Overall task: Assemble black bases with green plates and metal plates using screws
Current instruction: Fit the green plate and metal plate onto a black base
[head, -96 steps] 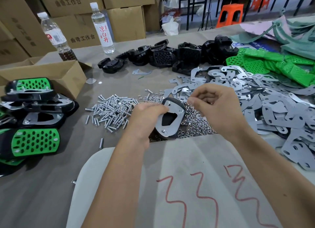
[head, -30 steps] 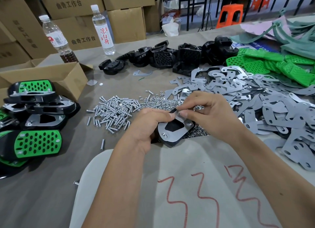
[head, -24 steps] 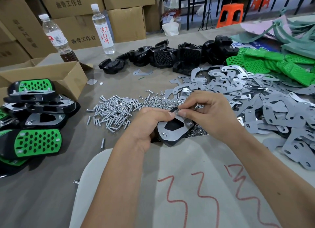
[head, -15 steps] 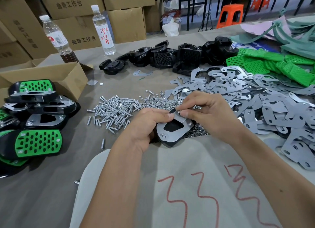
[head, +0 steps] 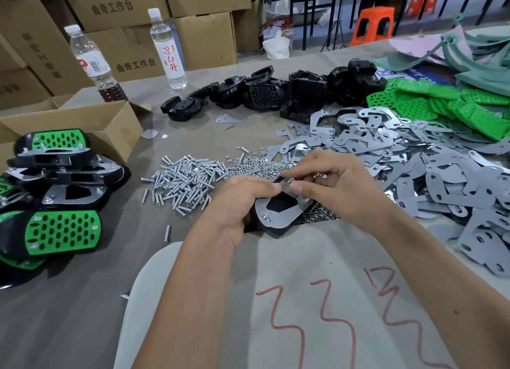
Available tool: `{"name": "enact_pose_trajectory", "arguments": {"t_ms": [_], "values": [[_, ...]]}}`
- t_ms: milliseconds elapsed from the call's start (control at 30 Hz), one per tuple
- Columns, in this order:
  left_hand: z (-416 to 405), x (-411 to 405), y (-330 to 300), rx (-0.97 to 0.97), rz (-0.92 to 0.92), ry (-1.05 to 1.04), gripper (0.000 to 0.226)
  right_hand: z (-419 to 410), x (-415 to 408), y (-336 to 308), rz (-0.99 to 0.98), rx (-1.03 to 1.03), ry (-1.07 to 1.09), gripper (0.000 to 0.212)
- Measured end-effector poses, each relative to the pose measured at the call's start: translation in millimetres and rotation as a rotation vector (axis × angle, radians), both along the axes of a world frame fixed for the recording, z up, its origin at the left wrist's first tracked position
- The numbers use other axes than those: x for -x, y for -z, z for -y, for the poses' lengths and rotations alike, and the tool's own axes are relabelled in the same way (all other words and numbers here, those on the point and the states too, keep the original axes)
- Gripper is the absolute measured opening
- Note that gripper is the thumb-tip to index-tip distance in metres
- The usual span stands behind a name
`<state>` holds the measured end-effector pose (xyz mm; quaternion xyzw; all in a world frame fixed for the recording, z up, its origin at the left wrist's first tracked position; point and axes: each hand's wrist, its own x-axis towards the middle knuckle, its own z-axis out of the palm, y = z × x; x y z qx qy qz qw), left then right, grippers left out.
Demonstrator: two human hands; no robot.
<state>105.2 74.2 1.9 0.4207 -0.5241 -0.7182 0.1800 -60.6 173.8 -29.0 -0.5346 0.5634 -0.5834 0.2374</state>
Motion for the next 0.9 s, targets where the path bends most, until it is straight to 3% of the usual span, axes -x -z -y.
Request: {"name": "enact_pose_trajectory", "arguments": {"t_ms": [133,200,400,533,633,733,900], "values": [[-0.3,-0.9,-0.3,0.005,0.008,-0.01,0.034,-2.0,2.8,-1.4,0.02,0.031,0.02,0.004],[0.8,-1.3,0.9,-0.005,0.008,-0.021,0.036,-2.8,3.5,-1.0,-0.014,0.054,0.042,0.011],[2.3,-1.9,1.2,-0.013,-0.016,-0.015,0.034,-5.2,-0.3,-5.4,-0.053,0.03,0.015,0.003],[2.9,-1.8,2.7,-0.004,-0.016,-0.02,0.034,-3.8,-1.0,-3.1,-0.037,-0.022,-0.001,0.025],[1.7,-0.3,3.0,-0.001,-0.018,-0.03,0.033,-2.5,-3.5,-5.5,0.002,-0.009,0.018,0.018],[3.1,-0.6,3.5,-0.031,-0.029,-0.053,0.032,-3.6,-0.1,-4.1,0.098,0.073,0.076,0.047],[5.4,-1.1,5.0,-0.029,-0.036,-0.036,0.035,-2.7,-6.0,-4.3,0.035,0.009,0.03,0.029]]}}
